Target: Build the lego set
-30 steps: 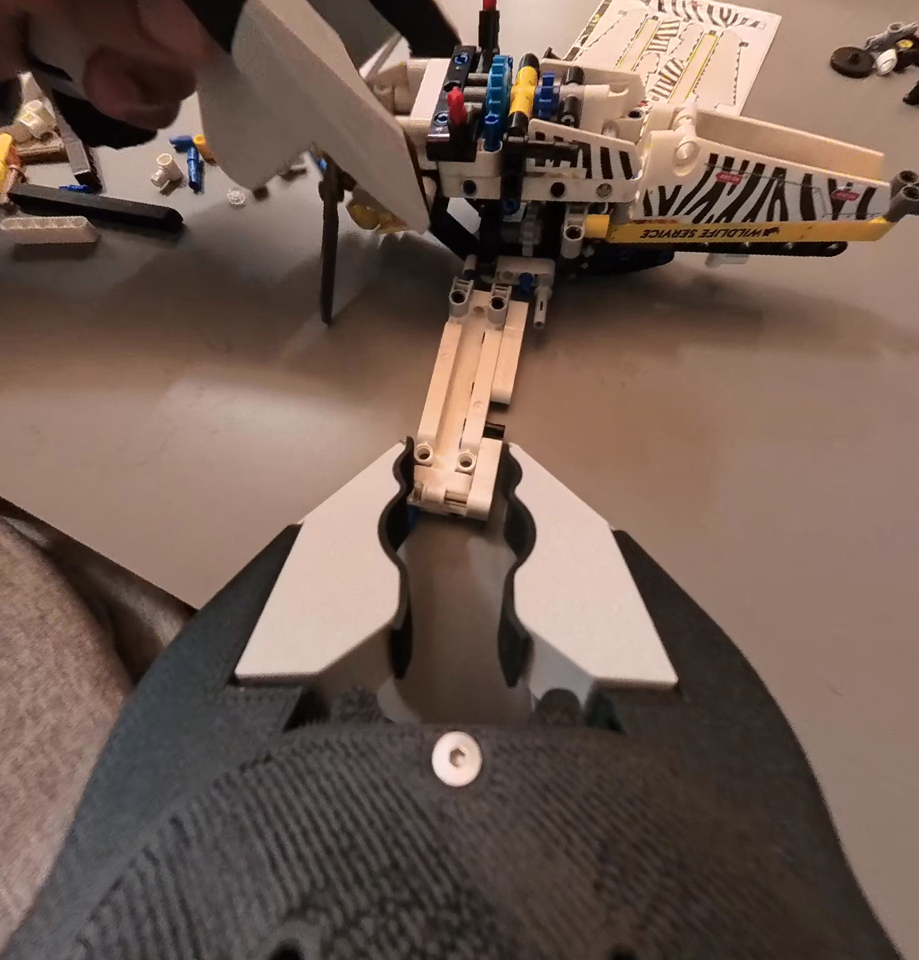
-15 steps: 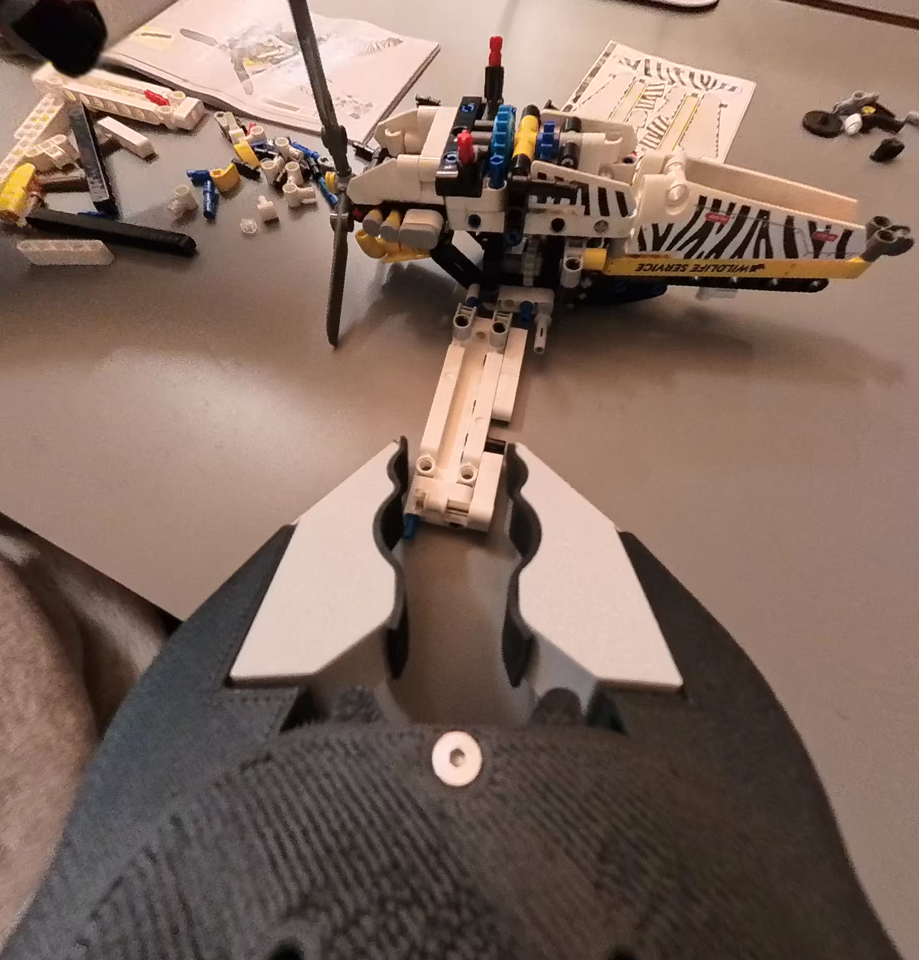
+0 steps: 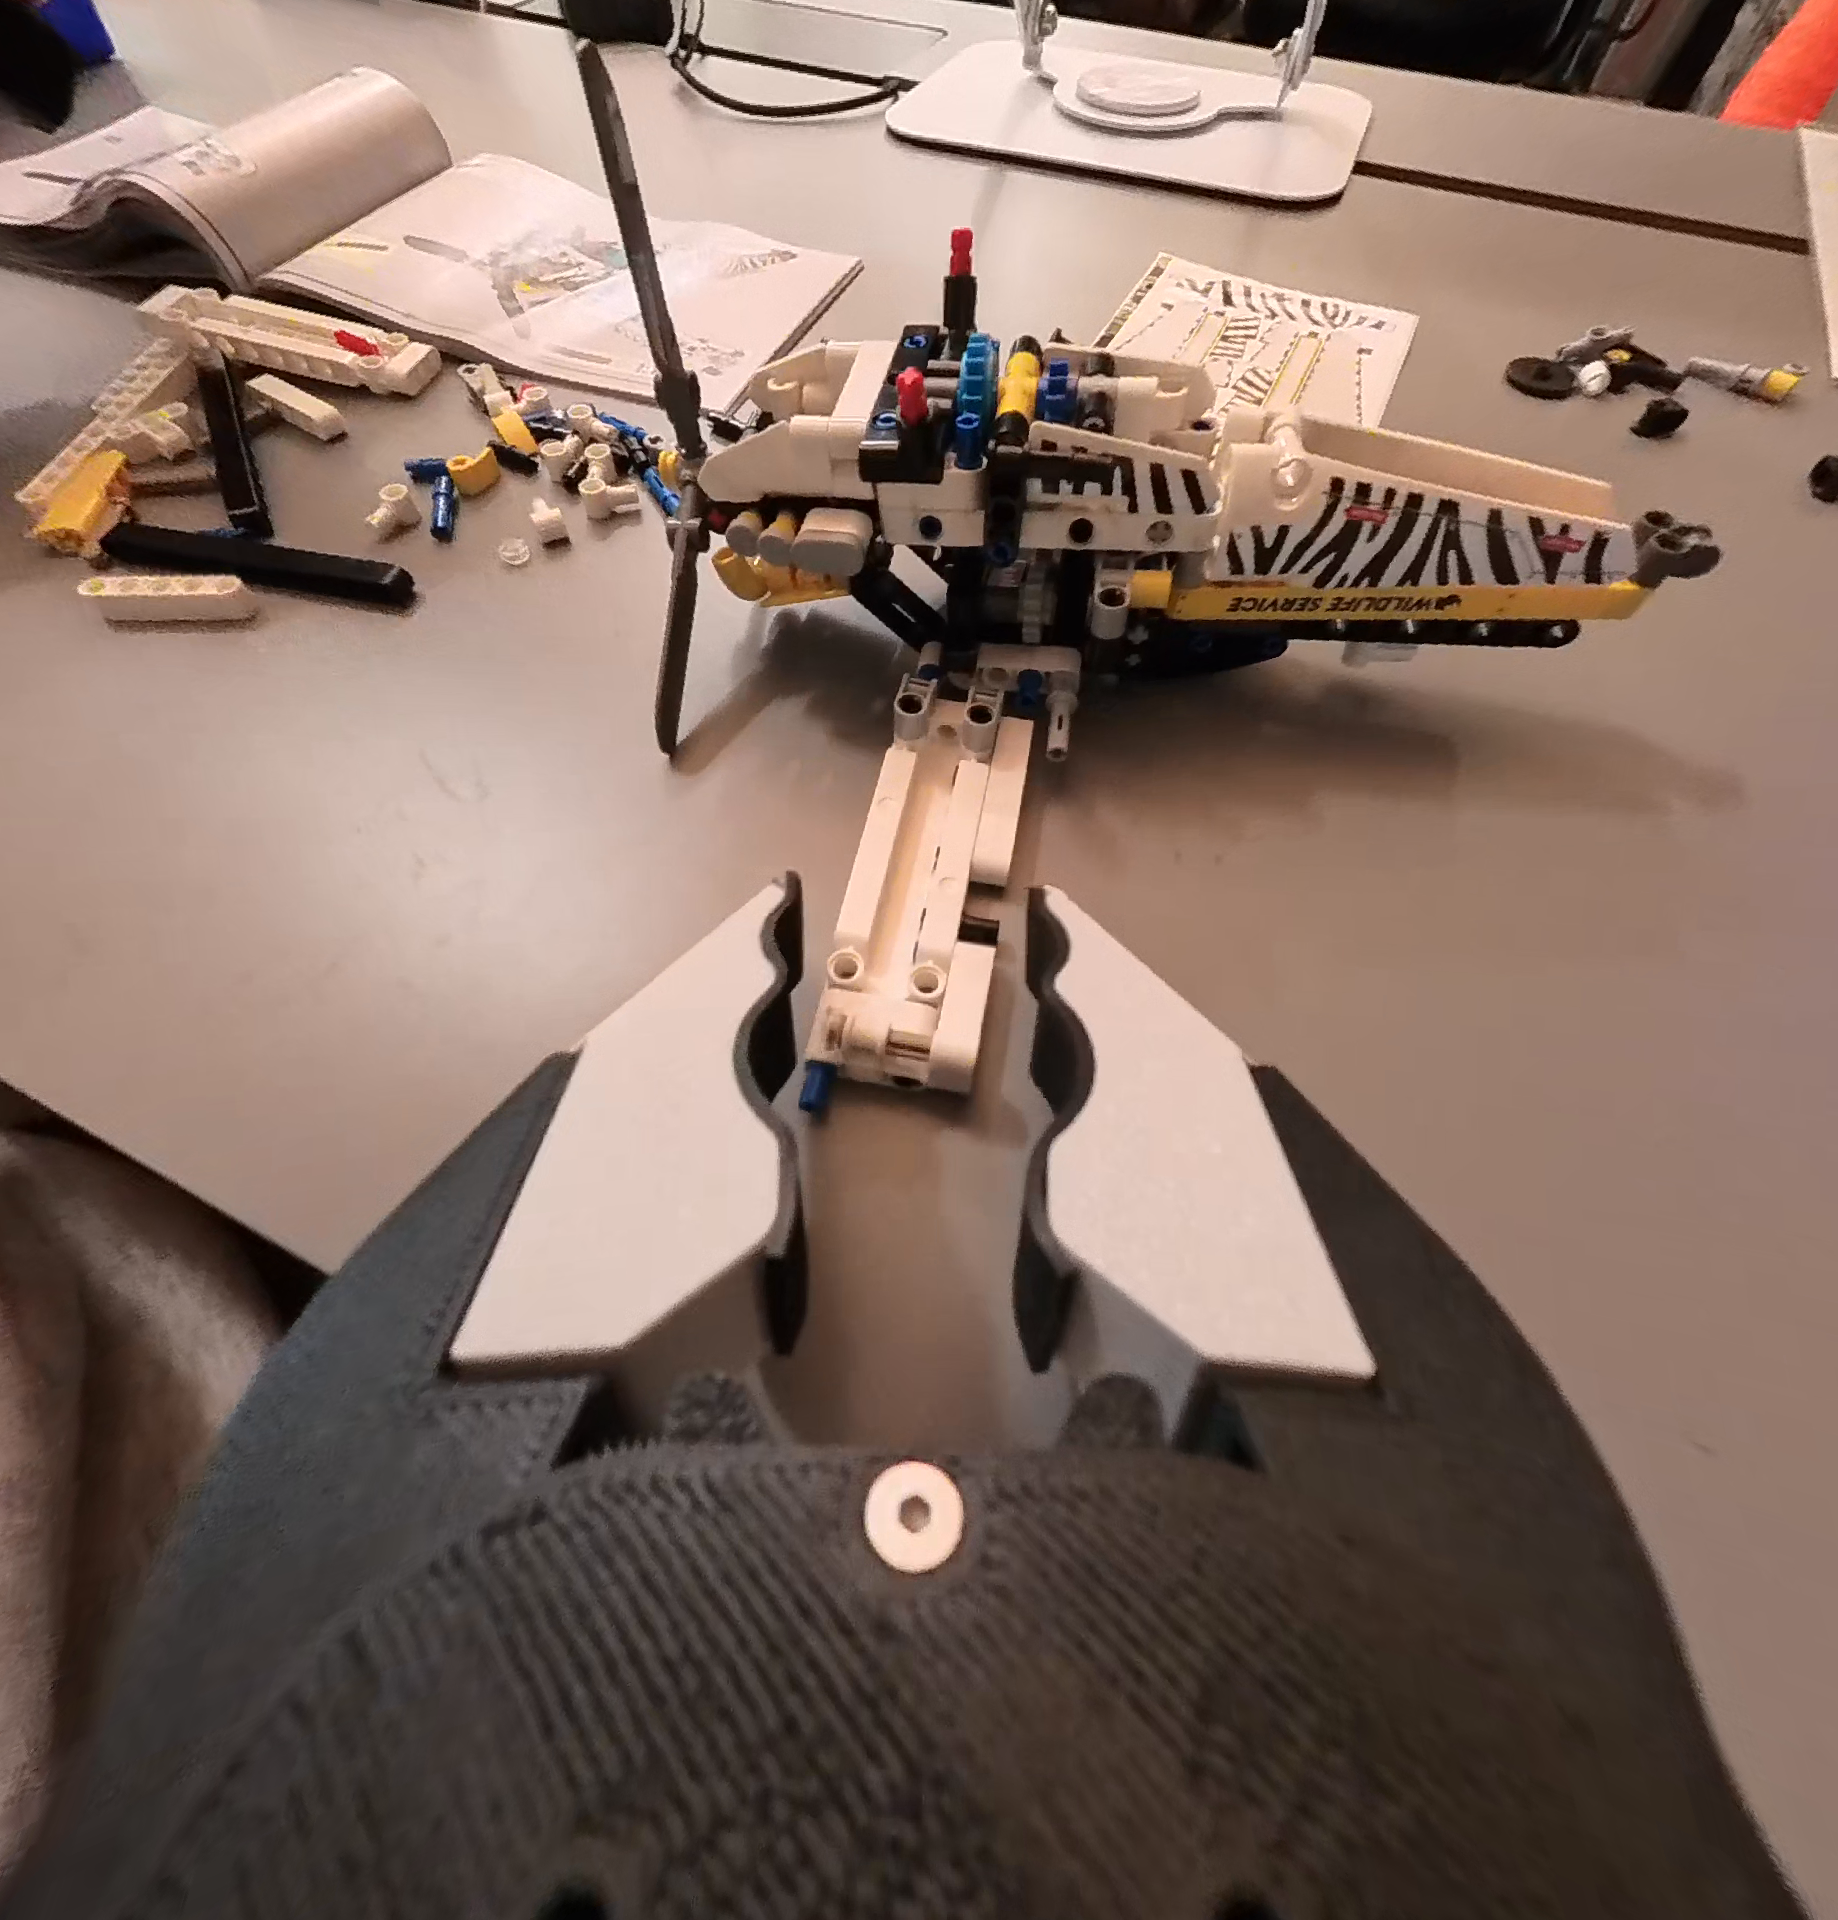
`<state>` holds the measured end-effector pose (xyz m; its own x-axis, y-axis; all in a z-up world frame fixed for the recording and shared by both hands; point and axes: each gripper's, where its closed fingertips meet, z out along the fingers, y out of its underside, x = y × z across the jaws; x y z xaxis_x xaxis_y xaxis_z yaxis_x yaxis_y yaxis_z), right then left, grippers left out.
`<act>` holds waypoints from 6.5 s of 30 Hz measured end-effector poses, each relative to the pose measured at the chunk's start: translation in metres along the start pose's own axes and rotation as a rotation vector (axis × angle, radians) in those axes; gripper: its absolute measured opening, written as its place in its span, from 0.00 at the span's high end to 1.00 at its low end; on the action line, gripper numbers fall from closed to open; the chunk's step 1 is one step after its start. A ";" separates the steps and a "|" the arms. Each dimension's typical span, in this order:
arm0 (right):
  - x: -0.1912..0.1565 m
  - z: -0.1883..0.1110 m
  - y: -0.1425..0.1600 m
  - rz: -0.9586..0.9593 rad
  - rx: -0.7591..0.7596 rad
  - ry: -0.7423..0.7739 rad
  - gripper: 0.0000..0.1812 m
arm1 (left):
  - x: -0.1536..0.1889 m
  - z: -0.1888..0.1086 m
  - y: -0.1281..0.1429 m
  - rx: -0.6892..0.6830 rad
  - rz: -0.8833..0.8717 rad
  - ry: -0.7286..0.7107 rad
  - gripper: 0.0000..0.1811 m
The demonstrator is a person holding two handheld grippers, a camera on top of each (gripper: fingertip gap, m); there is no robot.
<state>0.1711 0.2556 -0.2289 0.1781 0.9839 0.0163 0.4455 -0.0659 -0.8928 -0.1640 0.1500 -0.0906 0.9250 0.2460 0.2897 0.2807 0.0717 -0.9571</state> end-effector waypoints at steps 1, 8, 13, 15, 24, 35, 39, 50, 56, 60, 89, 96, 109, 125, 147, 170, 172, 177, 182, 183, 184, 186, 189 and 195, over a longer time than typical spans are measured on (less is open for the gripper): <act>0.000 0.000 0.000 0.001 -0.001 0.002 0.77 | -0.002 0.000 0.001 -0.003 -0.004 -0.006 0.59; 0.001 -0.001 -0.001 0.003 0.016 0.007 0.78 | 0.004 0.002 0.005 -0.005 -0.030 0.021 0.59; 0.002 -0.002 -0.002 0.005 0.029 0.010 0.80 | 0.007 0.004 0.008 -0.011 -0.029 0.028 0.59; 0.003 -0.002 -0.002 0.005 0.028 0.010 0.80 | 0.007 0.005 0.009 -0.012 -0.033 0.029 0.59; 0.003 -0.001 -0.002 0.006 0.028 0.012 0.80 | 0.007 0.005 0.009 -0.009 -0.039 0.029 0.59; 0.003 -0.001 -0.002 0.007 0.029 0.015 0.81 | 0.007 0.005 0.009 -0.013 -0.039 0.029 0.59; 0.003 -0.001 -0.002 0.008 0.030 0.015 0.81 | 0.007 0.005 0.010 -0.016 -0.043 0.030 0.59; 0.004 -0.001 -0.002 0.009 0.028 0.018 0.81 | 0.011 0.007 0.014 -0.030 -0.044 0.043 0.59; 0.004 -0.001 -0.002 0.009 0.028 0.019 0.81 | 0.016 0.010 0.019 -0.055 -0.019 0.046 0.59; 0.004 0.002 0.003 0.013 -0.041 0.019 0.81 | 0.017 0.011 0.021 -0.062 -0.013 0.047 0.59; 0.003 0.006 -0.030 -0.073 0.013 -0.030 0.82 | 0.016 0.027 0.064 -0.214 -0.037 0.069 0.58; 0.005 0.007 -0.026 -0.050 -0.006 -0.031 0.82 | 0.020 0.027 0.062 -0.208 -0.042 0.085 0.58; 0.005 0.020 -0.003 0.039 -0.187 -0.015 0.82 | 0.044 0.032 0.073 -0.251 0.034 0.135 0.58; 0.008 0.028 -0.001 0.023 -0.258 0.034 0.82 | 0.046 0.031 0.070 -0.241 0.018 0.146 0.58; 0.010 0.031 0.000 0.019 -0.243 0.026 0.82 | 0.040 0.032 0.071 -0.236 0.001 0.135 0.58; 0.010 0.030 0.000 0.087 -0.222 -0.021 0.82 | 0.020 0.016 0.032 -0.070 -0.168 0.112 0.58; 0.010 0.030 0.000 0.101 -0.220 -0.027 0.82 | 0.019 0.015 0.030 -0.061 -0.169 0.107 0.59; 0.007 0.029 -0.001 0.073 -0.208 -0.036 0.82 | 0.016 0.012 0.023 -0.032 -0.174 0.098 0.59; 0.003 0.028 -0.003 0.032 -0.191 -0.039 0.82 | 0.018 0.011 0.021 -0.024 -0.186 0.109 0.59; 0.003 0.028 -0.003 0.028 -0.194 -0.040 0.82 | 0.019 0.011 0.021 -0.023 -0.187 0.110 0.59; 0.003 0.028 -0.003 0.026 -0.194 -0.040 0.82 | 0.019 0.011 0.020 -0.022 -0.186 0.110 0.59; 0.002 0.027 -0.004 0.022 -0.187 -0.041 0.82 | 0.018 0.010 0.019 -0.017 -0.184 0.108 0.59; 0.001 0.027 -0.005 0.015 -0.178 -0.042 0.82 | 0.018 0.009 0.016 -0.007 -0.182 0.107 0.59; 0.000 0.026 -0.006 0.002 -0.170 -0.042 0.82 | 0.018 0.008 0.015 -0.003 -0.179 0.105 0.59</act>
<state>0.1457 0.2606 -0.2354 0.1434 0.9896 -0.0074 0.5883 -0.0913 -0.8035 -0.1457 0.1633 -0.0998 0.8817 0.1274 0.4543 0.4439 0.1026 -0.8902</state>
